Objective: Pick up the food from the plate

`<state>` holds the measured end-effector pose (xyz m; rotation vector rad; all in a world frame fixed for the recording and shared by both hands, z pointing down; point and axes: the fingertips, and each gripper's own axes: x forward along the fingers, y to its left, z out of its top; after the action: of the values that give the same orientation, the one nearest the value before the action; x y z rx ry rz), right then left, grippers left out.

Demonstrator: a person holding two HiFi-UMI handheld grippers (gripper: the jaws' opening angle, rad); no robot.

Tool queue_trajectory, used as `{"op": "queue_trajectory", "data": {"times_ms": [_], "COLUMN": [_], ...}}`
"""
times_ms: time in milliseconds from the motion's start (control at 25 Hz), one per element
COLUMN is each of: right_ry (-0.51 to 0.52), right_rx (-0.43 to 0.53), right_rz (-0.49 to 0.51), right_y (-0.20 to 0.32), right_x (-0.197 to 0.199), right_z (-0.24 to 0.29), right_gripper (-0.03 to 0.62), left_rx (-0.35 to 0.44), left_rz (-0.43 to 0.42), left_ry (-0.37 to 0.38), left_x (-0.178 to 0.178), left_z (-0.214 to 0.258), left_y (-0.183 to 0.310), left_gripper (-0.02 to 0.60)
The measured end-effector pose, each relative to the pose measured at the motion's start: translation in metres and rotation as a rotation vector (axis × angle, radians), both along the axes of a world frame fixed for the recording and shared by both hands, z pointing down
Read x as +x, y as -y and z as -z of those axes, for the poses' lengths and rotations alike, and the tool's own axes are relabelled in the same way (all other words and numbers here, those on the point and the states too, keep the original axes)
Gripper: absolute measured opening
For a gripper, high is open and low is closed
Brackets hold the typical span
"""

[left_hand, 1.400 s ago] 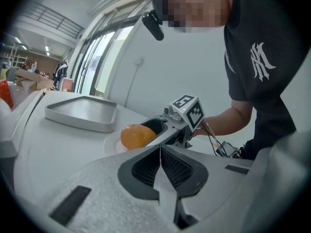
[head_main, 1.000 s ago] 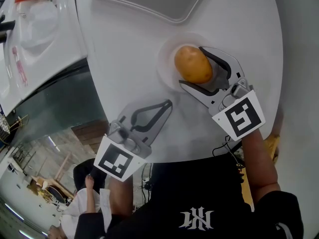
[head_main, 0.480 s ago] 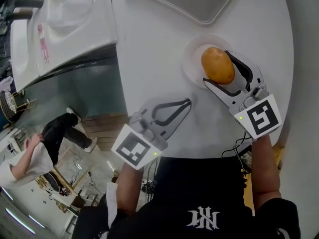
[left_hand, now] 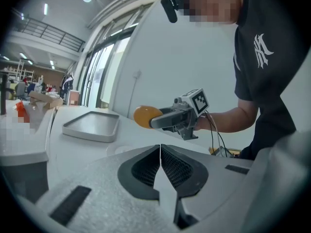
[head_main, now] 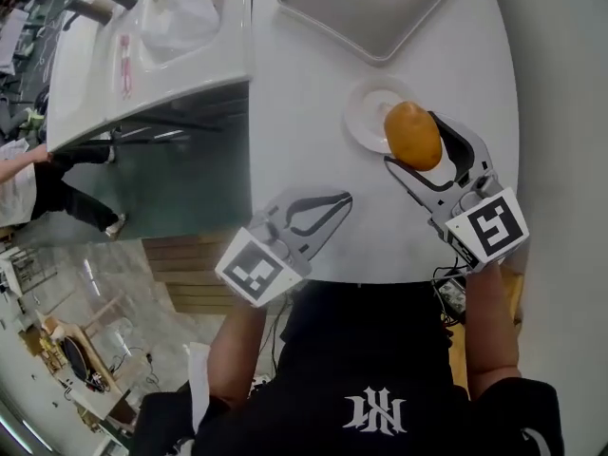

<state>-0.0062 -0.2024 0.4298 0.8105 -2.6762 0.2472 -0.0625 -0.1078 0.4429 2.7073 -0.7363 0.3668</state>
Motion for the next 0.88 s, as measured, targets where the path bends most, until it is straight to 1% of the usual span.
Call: {"op": "queue_trajectory", "data": {"times_ms": [120, 320, 520, 680, 800, 880], "right_ry": [0.055, 0.081, 0.108, 0.194, 0.208, 0.213], "right_rx": [0.014, 0.089, 0.163, 0.180, 0.226, 0.228], "right_rz": [-0.028, -0.077, -0.100, -0.116, -0.103, -0.090], "right_y": [-0.021, -0.069, -0.129, -0.175, -0.192, -0.207], "right_x": [0.006, 0.019, 0.027, 0.032, 0.035, 0.037], "right_z": [0.032, 0.083, 0.130, 0.171, 0.192, 0.198], "right_gripper": [0.356, 0.356, 0.356, 0.356, 0.356, 0.356], "left_rx": [0.040, 0.141, 0.243, 0.268, 0.310, 0.328], "left_rz": [-0.001, -0.024, -0.052, -0.037, -0.056, -0.069], "left_ry": [0.005, 0.011, 0.027, 0.006, 0.007, 0.012], "left_x": [0.001, 0.006, 0.011, 0.012, 0.017, 0.019], "left_z": [0.027, 0.078, 0.114, 0.135, 0.146, 0.149], "left_y": [-0.013, -0.050, -0.091, -0.118, -0.122, -0.129], "left_gripper": [0.008, 0.008, 0.008, 0.008, 0.008, 0.008]}}
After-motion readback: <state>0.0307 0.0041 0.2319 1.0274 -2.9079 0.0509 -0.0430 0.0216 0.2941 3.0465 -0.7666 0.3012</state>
